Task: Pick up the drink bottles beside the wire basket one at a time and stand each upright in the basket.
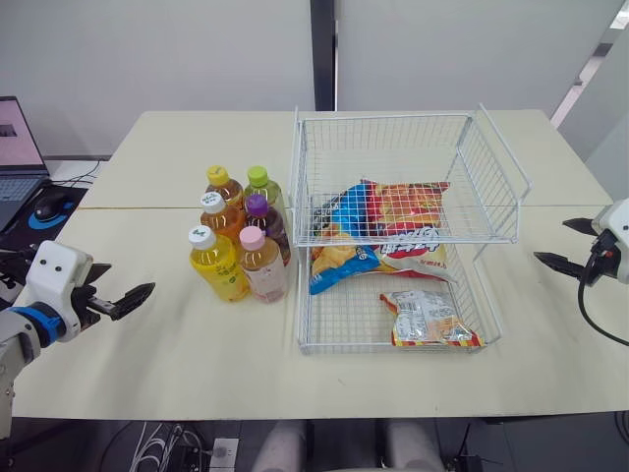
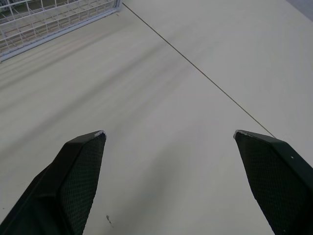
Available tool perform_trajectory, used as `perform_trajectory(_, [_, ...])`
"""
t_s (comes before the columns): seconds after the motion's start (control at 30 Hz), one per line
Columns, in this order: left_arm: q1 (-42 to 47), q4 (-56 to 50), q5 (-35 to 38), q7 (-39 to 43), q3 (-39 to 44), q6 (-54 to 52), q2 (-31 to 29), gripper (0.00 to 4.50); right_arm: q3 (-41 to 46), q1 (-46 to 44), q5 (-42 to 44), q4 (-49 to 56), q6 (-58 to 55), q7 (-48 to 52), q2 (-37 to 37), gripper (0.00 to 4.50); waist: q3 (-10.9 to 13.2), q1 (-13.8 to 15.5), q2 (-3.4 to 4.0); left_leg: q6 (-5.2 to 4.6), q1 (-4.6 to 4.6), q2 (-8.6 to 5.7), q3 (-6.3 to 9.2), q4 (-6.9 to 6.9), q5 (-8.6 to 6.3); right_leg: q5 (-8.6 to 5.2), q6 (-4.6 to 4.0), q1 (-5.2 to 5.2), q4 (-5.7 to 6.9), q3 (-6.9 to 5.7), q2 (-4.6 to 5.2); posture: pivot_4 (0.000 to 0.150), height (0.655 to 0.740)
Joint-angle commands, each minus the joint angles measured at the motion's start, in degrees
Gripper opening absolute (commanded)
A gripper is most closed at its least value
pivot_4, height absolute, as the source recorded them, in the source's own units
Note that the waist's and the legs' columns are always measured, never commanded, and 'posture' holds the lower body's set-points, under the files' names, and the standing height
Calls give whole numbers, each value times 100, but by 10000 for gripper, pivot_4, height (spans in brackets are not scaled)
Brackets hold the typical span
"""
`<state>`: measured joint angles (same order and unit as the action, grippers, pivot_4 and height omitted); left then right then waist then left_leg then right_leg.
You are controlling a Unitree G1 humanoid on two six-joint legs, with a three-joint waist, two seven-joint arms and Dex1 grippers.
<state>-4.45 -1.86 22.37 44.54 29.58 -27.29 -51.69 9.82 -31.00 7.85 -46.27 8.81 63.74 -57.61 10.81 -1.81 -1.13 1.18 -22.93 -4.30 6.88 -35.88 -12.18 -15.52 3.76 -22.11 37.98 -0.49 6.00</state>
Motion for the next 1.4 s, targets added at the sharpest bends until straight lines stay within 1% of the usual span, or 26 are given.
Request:
perform_trajectory(0.03, [11,-49,41,-2,208,-72,-73,44693,102,-149,30,-174,138,-18,-81,45000,0,0,0,0,0,0,0,0,0,0,0,0,0,0,0,1500,7400])
perform_trajectory(0.13, [-44,-65,47,44,233,-96,-94,44693,192,-211,31,-573,337,-152,-97,45000,0,2,0,0,0,0,-1,0,0,0,0,0,0,0,0,1500,7400])
perform_trajectory(0.23, [-59,48,52,177,223,-58,-146,44693,187,-256,28,-691,430,-252,-92,45000,0,2,0,0,0,0,-2,0,0,0,0,0,0,1,0,1500,7400])
perform_trajectory(0.3, [45,289,-91,132,184,1,-232,44693,154,-279,-22,-744,453,-383,-99,45000,0,-4,0,0,1,1,-6,1,0,0,0,-1,0,3,0,1500,7400])
perform_trajectory(0.37, [108,390,-22,257,215,16,-266,44693,156,-297,-7,-747,414,-444,-94,45000,0,-7,0,0,1,4,-7,1,0,1,-2,-4,1,2,-2,1500,7400])
perform_trajectory(0.53, [198,432,322,525,408,-14,-226,44693,210,-241,121,-472,260,-461,-72,45000,0,0,1,0,-1,2,-11,1,0,2,-1,-5,0,4,-1,1500,7400])
perform_trajectory(0.8, [231,349,452,590,527,69,-143,44693,356,-24,270,31,-88,-383,-109,45000,0,1,1,0,-1,3,-13,1,0,2,-1,-7,0,6,0,1500,7400])
perform_trajectory(0.97, [174,-19,875,582,697,-296,15,44693,509,279,384,466,-199,-409,-126,45000,0,5,1,0,-1,4,-13,1,0,2,-1,-7,0,6,0,1500,7400])
perform_trajectory(1.13, [-68,-347,1003,569,783,-484,64,44693,1013,919,792,1373,-613,-410,-215,45000,0,10,2,-1,-2,4,-12,2,-1,2,0,-8,0,7,2,1500,7400])
perform_trajectory(1.2, [-62,-430,1122,504,846,-617,90,44693,1307,1316,979,1929,-851,-343,-302,45000,0,15,2,-1,-2,4,-12,2,-1,2,0,-7,0,7,2,1500,7400])
perform_trajectory(1.27, [-103,-592,1221,450,870,-747,148,44693,1722,1839,1215,2621,-1048,-164,-398,45000,-1,29,3,-1,-4,4,-10,1,-1,2,0,-8,0,6,3,1500,7400])
perform_trajectory(1.33, [-164,-731,1255,417,820,-822,179,44693,2327,2301,1600,3340,-1428,18,-486,45000,-1,39,3,-3,-4,4,-11,2,-2,1,1,-7,-1,7,4,1500,7400])
perform_trajectory(1.37, [-165,-742,1248,412,789,-829,168,44693,2597,2444,1813,3642,-1705,95,-536,45000,-1,45,3,-3,-7,3,-10,1,-2,1,1,-8,-2,6,6,1500,7400])
perform_trajectory(1.4, [-119,-724,1238,401,747,-839,150,44693,2910,2497,2212,3990,-2214,210,-633,45000,-1,53,3,-3,-7,4,-10,1,-2,1,1,-7,-2,6,6,1500,7400])
